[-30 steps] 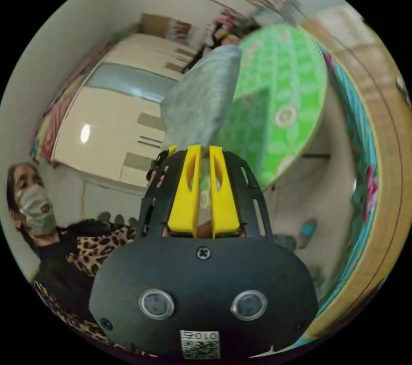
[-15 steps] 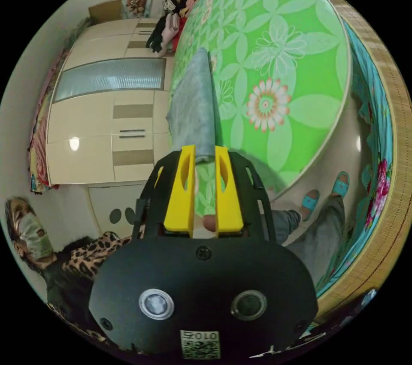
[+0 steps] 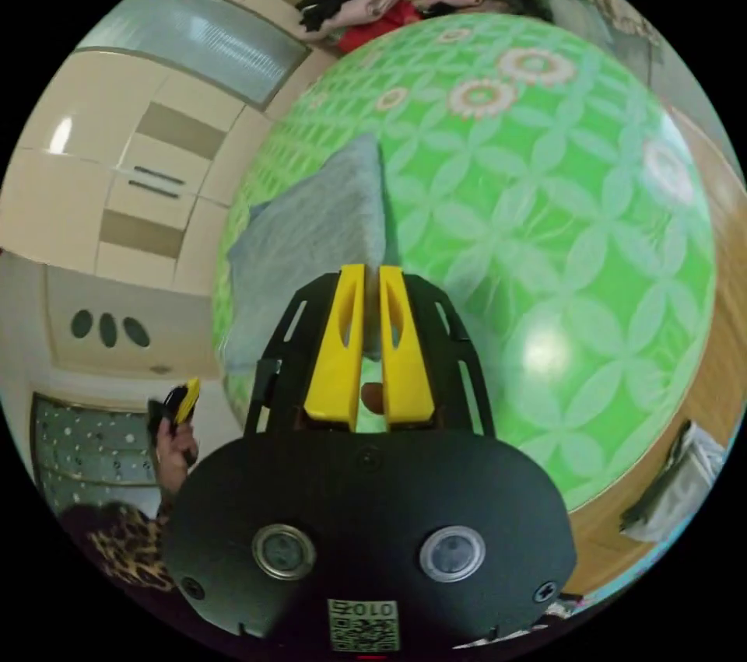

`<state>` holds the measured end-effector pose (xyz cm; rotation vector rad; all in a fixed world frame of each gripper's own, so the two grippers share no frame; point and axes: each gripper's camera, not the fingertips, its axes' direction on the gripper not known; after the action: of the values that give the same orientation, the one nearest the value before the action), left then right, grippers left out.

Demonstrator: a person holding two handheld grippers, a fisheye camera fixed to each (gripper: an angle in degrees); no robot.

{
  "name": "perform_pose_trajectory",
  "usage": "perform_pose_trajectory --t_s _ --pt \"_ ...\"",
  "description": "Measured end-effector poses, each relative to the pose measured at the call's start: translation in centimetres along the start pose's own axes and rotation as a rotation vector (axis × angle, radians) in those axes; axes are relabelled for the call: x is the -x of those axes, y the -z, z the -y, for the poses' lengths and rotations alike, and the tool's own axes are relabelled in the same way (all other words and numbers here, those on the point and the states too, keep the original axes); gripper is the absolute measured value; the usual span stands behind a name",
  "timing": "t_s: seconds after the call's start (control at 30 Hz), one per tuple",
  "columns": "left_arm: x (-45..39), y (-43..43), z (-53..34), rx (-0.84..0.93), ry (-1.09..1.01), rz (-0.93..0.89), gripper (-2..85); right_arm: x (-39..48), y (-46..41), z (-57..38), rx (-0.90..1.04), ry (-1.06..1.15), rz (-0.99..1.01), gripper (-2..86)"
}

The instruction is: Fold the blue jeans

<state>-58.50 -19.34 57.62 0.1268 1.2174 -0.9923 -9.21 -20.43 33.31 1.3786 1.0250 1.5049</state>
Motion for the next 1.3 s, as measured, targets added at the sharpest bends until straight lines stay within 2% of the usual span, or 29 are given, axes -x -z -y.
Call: perform_pose_trajectory --t_s 0.07,0.13,0.27,0.33,0.43,0.6,0.77,0.87,0.97,1.1,1.17,1.23,1.3 --pt "0.6 1.8 0.2 -0.021 0.023 -0.03 0.0 2.4 0.6 1.7 -0.028 0.042 -0.043 7.5" --pt "1.1 2.4 0.7 -0.02 0.026 -0.051 0.0 8.3 0.5 -0.4 -0.063 0.332 -0.001 10.1" --pt "1.5 2.5 1.6 0.022 0.057 -0.148 0.0 16.2 -4.7 -4.9 0.082 0.579 -0.045 11.7" --pt "1.2 2.5 1.7 0.041 0.059 -0.168 -0.1 21.2 -8.4 -7.2 0.066 0.778 -0.252 12.2" --pt "1.0 2.5 2.2 0.094 0.062 -0.172 -0.1 25.2 -13.0 -8.0 0.038 0.95 -0.491 12.6" --pt "0.5 3.9 3.7 0.082 0.049 -0.191 -0.1 27.3 -17.7 -8.2 0.037 1.147 -0.646 12.7" --pt "1.0 3.5 5.2 0.094 0.082 -0.215 -0.1 26.8 -20.6 -5.8 0.095 1.164 -0.69 9.7" --pt "0.2 3.2 5.4 0.1 0.061 -0.199 -0.1 25.5 -19.8 -2.9 0.133 1.101 -0.558 6.3" --pt "-1.1 3.3 4.5 0.067 0.06 -0.18 -0.1 22.8 -17.1 2.1 0.165 0.991 -0.307 4.7" --pt "-3.2 3.7 1.6 -0.009 0.072 -0.158 -0.1 16.0 -11.1 11.1 0.165 0.824 0.174 4.0" --pt "-4.7 3.0 -0.9 -0.053 0.087 -0.132 -0.1 11.2 -6.9 15.5 0.072 0.735 0.275 3.9" --pt "-5.6 1.6 -2.2 -0.044 0.103 -0.113 -0.1 2.0 0.1 20.7 -0.12 0.583 0.36 3.9" --pt "-6.9 0.3 -3.5 -0.066 0.106 -0.099 -0.1 -6.4 5.0 23.3 -0.284 0.429 0.328 4.0"
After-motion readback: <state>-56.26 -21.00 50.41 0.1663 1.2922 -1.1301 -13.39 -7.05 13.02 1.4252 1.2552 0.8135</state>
